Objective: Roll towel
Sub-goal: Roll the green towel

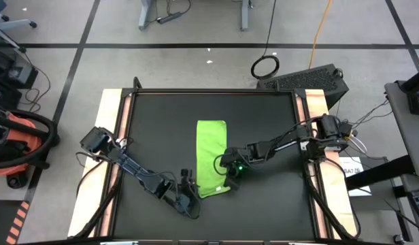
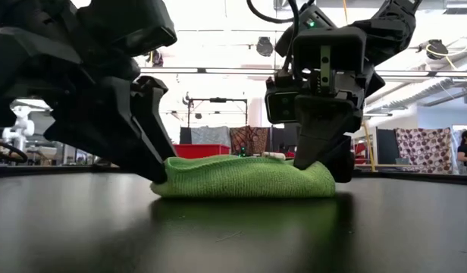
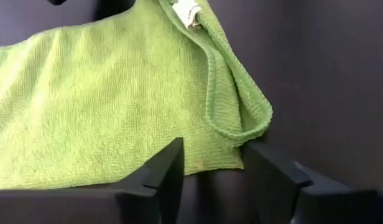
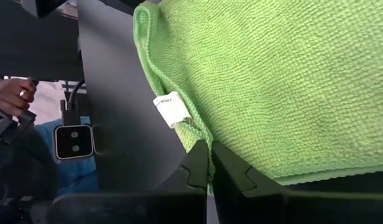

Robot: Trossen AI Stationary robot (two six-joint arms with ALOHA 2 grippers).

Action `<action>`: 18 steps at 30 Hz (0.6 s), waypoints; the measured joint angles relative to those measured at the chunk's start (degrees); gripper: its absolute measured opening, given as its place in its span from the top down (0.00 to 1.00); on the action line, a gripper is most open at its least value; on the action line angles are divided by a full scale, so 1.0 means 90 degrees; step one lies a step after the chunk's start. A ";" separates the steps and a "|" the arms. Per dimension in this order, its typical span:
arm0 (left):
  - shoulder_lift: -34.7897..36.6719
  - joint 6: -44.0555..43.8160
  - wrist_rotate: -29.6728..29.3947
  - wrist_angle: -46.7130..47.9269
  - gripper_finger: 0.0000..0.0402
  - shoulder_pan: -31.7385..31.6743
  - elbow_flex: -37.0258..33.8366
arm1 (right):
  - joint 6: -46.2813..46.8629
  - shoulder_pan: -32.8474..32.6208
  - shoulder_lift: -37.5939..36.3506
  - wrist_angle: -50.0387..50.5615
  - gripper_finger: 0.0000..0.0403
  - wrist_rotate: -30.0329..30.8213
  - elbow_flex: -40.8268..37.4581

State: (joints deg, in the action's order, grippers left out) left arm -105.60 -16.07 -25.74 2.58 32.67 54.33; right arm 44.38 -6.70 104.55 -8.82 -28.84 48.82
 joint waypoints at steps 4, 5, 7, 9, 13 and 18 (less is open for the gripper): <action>-0.0015 -0.0023 0.0002 -0.0067 0.68 0.0000 0.0000 | 0.0017 0.0061 0.0000 0.0000 1.00 0.0000 0.0000; -0.0019 -0.0042 0.0005 -0.0062 0.70 0.0000 0.0000 | 0.0018 0.0077 0.0000 0.0000 1.00 0.0000 0.0000; -0.0021 -0.0136 0.0106 -0.0074 0.73 0.0000 0.0000 | 0.0018 0.0088 0.0000 0.0000 1.00 0.0000 0.0000; -0.0021 -0.0185 0.0298 -0.0084 0.76 0.0000 0.0000 | 0.0018 0.0088 0.0000 0.0000 1.00 0.0002 0.0000; -0.0022 -0.0188 0.0591 -0.0159 0.86 0.0000 0.0000 | 0.0015 0.0088 0.0000 0.0002 1.00 0.0002 0.0000; -0.0022 -0.0303 0.0729 -0.0253 0.98 -0.0024 0.0002 | 0.0008 0.0088 0.0000 0.0005 1.00 0.0005 0.0000</action>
State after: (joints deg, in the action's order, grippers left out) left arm -105.80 -18.79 -19.17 0.30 32.45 54.34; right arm 44.45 -5.91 104.55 -8.78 -28.80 48.82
